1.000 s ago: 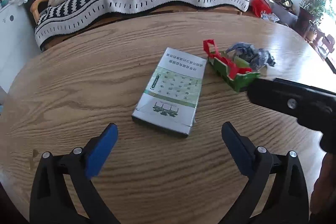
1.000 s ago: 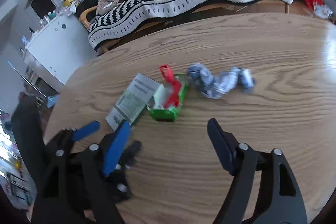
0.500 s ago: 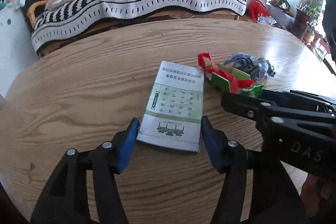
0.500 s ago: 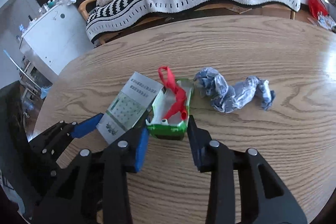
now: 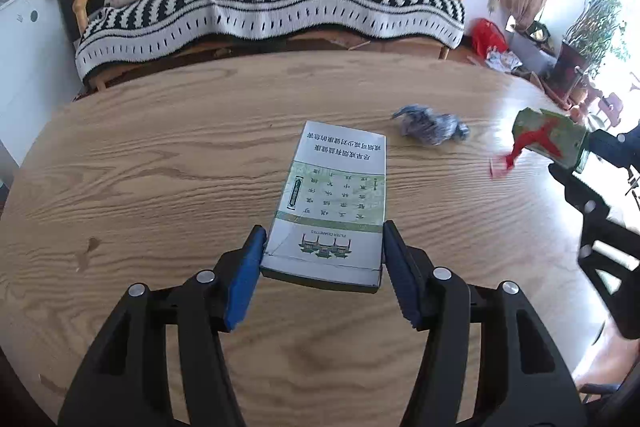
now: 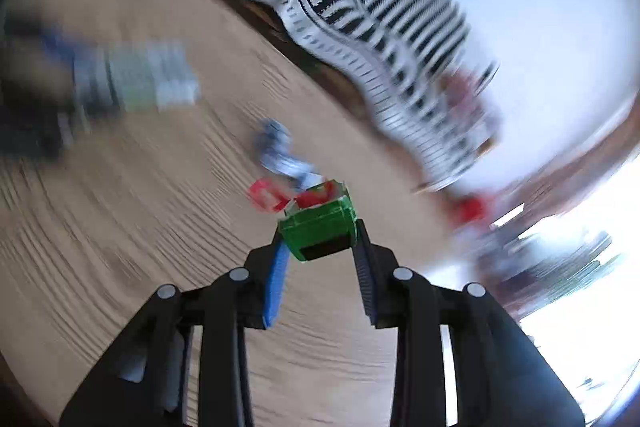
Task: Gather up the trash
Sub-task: 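Grasp the white leaflet with the left tool while the right tool grasps the green box, then carry leaflet and green box over the bin and open both tools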
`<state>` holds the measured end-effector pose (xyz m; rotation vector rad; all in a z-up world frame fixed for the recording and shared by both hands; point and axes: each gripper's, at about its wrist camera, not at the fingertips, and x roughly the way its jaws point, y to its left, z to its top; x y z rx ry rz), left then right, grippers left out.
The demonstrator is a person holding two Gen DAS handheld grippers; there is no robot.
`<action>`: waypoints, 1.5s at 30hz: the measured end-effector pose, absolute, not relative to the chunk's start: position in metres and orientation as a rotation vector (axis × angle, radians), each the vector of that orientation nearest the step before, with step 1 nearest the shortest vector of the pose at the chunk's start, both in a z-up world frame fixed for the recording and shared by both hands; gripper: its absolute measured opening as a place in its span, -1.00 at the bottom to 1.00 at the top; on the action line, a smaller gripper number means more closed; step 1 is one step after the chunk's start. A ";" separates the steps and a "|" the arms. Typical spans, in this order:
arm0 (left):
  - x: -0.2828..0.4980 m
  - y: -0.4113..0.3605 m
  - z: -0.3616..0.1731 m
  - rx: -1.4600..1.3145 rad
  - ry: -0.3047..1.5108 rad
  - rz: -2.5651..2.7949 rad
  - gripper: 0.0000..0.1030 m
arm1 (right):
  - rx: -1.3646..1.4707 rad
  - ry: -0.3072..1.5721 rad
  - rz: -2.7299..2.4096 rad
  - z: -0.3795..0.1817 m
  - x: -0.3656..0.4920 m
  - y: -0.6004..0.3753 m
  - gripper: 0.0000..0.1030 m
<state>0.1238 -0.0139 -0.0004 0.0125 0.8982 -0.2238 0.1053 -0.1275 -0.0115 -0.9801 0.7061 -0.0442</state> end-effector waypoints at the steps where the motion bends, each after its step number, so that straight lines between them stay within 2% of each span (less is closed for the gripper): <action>1: 0.120 -0.015 0.003 0.013 0.891 -0.228 0.12 | -1.049 0.699 -0.061 -0.017 0.096 -0.129 -0.39; 6: 0.096 -0.023 0.017 0.008 0.865 -0.240 0.12 | -1.099 0.708 -0.089 -0.020 0.075 -0.152 -0.39; 17: 0.058 -0.061 0.042 -0.001 0.828 -0.319 0.12 | -0.236 0.844 0.080 0.055 0.052 -0.275 -0.38; 23: 0.045 -0.115 0.048 0.032 0.813 -0.429 0.12 | 0.009 0.893 0.008 0.058 0.015 -0.358 -0.38; 36: -0.026 -0.285 0.038 0.208 0.835 -0.789 0.12 | 0.272 0.942 -0.397 0.044 -0.140 -0.565 -0.38; 45: -0.112 -0.465 -0.004 0.286 0.950 -1.070 0.12 | 0.443 1.005 -0.579 0.011 -0.233 -0.671 -0.38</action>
